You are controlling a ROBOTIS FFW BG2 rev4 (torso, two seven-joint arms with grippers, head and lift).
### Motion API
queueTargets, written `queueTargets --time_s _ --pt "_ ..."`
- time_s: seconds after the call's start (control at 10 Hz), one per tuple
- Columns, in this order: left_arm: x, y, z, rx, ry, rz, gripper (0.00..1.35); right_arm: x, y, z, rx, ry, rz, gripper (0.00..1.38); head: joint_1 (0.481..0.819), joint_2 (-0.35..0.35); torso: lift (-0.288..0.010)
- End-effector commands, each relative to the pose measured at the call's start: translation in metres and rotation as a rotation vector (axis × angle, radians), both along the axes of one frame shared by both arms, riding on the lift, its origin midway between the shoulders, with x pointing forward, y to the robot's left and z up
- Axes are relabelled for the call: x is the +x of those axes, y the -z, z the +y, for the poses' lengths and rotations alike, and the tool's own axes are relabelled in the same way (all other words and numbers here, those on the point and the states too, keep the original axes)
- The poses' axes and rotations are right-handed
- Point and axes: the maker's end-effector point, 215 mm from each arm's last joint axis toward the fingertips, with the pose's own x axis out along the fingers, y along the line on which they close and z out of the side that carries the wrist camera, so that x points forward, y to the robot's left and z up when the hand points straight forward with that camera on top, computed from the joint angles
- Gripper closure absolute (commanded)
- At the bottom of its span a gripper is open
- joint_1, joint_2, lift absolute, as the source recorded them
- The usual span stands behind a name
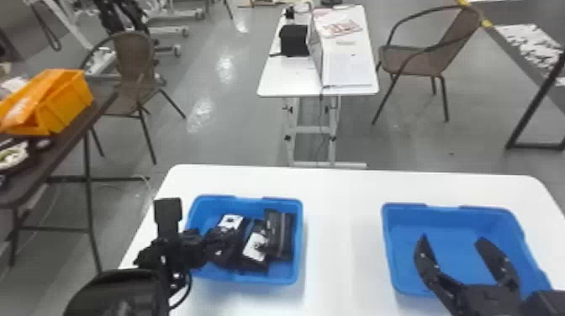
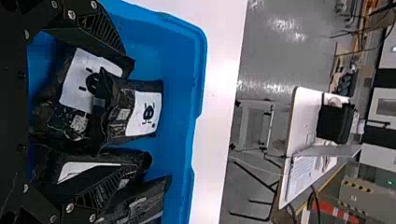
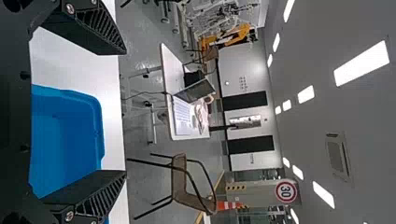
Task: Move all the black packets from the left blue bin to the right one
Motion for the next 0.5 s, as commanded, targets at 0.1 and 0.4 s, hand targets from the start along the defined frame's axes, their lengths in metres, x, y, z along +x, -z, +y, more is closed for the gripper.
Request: queueTargets --time_s 0.1,0.4 --pt "0.015 0.019 0.001 0.011 0.042 0.056 0.17 0.005 0.0 0.003 0.009 -0.014 -0.003 0.1 0.695 0.115 0.0" --pt "0.023 0.041 -0.001 0.014 0.073 0.1 0.17 0.004 0.005 0.003 0.02 -0.016 0.006 0.1 0.695 0.116 0.0"
